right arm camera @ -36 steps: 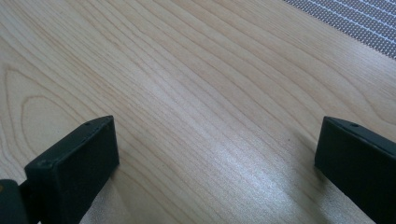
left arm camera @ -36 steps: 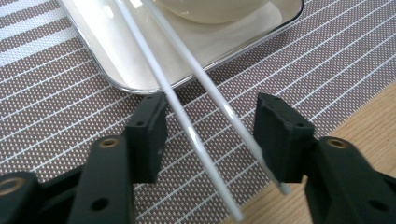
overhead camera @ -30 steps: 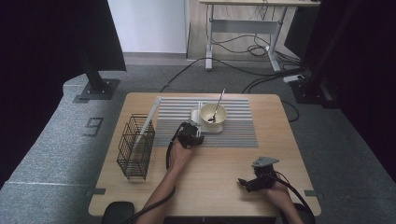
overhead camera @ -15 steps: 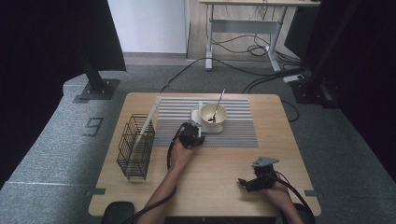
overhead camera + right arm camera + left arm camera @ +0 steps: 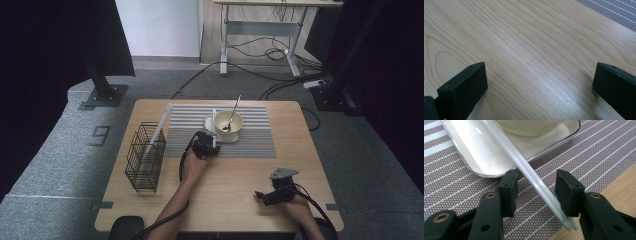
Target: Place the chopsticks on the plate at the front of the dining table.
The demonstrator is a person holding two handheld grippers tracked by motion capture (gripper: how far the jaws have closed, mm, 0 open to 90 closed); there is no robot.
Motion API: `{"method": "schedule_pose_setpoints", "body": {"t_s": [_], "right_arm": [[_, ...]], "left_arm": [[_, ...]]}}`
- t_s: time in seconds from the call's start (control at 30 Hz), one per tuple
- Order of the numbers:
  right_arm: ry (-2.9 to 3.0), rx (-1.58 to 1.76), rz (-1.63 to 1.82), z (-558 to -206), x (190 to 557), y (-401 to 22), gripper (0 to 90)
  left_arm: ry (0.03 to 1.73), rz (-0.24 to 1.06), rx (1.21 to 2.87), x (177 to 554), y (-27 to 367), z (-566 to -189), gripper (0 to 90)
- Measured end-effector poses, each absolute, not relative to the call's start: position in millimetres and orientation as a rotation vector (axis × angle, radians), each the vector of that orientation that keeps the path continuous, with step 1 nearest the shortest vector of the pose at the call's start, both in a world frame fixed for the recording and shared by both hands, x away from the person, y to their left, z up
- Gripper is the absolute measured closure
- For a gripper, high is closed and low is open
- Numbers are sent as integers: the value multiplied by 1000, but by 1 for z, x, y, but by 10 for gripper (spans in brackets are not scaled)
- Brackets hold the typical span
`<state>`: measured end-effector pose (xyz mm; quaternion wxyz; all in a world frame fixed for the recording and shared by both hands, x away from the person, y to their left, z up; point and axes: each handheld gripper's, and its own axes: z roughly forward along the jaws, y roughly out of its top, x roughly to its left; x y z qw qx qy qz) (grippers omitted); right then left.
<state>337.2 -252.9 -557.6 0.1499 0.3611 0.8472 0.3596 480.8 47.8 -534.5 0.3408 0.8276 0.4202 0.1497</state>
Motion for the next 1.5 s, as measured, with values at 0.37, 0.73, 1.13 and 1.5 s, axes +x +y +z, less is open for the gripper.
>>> {"method": "schedule_pose_setpoints", "body": {"t_s": [0.37, 0.73, 1.13, 1.5], "right_arm": [[2434, 1037, 1033, -558, 337, -253, 0], [2434, 1037, 1032, -558, 337, -253, 0], [2434, 1037, 1033, -558, 337, -253, 0], [2434, 1037, 1033, -558, 337, -253, 0]], "left_arm": [[1012, 371, 2051, 459, 64, -514, 308], [823, 346, 2092, 414, 61, -523, 103], [785, 255, 2117, 397, 41, -542, 0], [791, 260, 2141, 405, 35, -546, 0]]}}
